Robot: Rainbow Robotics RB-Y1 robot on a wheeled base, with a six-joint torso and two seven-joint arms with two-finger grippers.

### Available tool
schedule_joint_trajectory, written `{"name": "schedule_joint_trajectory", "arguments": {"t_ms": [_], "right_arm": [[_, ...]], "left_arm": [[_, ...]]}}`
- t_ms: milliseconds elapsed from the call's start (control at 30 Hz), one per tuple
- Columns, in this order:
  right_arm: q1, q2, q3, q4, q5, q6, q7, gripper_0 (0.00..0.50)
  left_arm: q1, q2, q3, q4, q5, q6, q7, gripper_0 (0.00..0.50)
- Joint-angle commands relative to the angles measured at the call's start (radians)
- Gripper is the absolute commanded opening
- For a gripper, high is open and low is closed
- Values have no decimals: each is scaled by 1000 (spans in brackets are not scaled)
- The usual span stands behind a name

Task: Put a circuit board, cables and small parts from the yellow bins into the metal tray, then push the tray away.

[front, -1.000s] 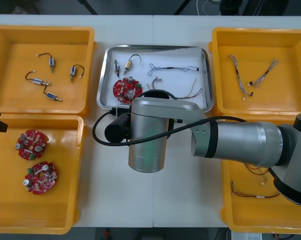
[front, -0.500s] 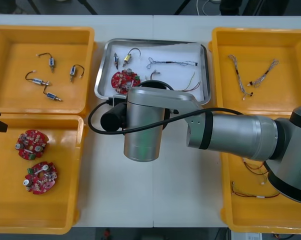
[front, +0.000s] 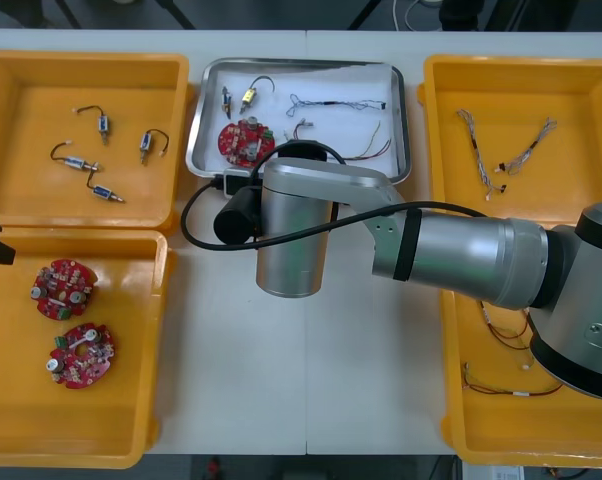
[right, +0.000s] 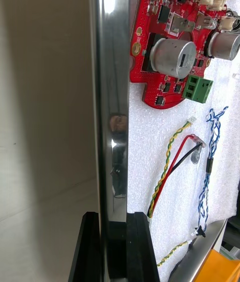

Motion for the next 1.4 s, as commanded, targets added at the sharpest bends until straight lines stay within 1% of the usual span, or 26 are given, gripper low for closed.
{"name": "schedule_joint_trajectory", "arguments": {"t_ms": [33,300,633,800,833,867,900,933,967,1000,1167,1400], "right_arm": [[-61,25,-30,26,20,-31,43,0],[-78,33,-39,99,26,-91,43,0],[-92,56,-71,224,40,-200,43,0],[-92,67,-93,254,48,-209,45,0],[-92,68,-94,254,48,-209,43,30],[-92,70,-94,254,48,-206,39,140],[-92,71,-96,254,48,-203,39,273],[-92,73,-99,254,48,-201,39,349],[-91,78,-105,254,48,-192,37,482],[-89,84,-117,252,46,-180,37,500],[-66,110,-172,220,45,-123,43,500],[21,139,-261,57,14,30,45,500]], "left_arm": [[18,46,37,-27,-7,-6,-46,500],[18,46,37,-27,-7,-6,-46,500],[18,46,37,-27,-7,-6,-46,500],[18,46,37,-27,-7,-6,-46,500],[18,46,37,-27,-7,-6,-46,500],[18,46,37,-27,-7,-6,-46,500],[18,46,37,-27,-7,-6,-46,500],[18,46,37,-27,-7,-6,-46,500],[18,46,37,-27,-7,-6,-46,500],[18,46,37,-27,-7,-6,-46,500],[18,46,37,-27,-7,-6,-46,500],[18,46,37,-27,-7,-6,-46,500]]}}
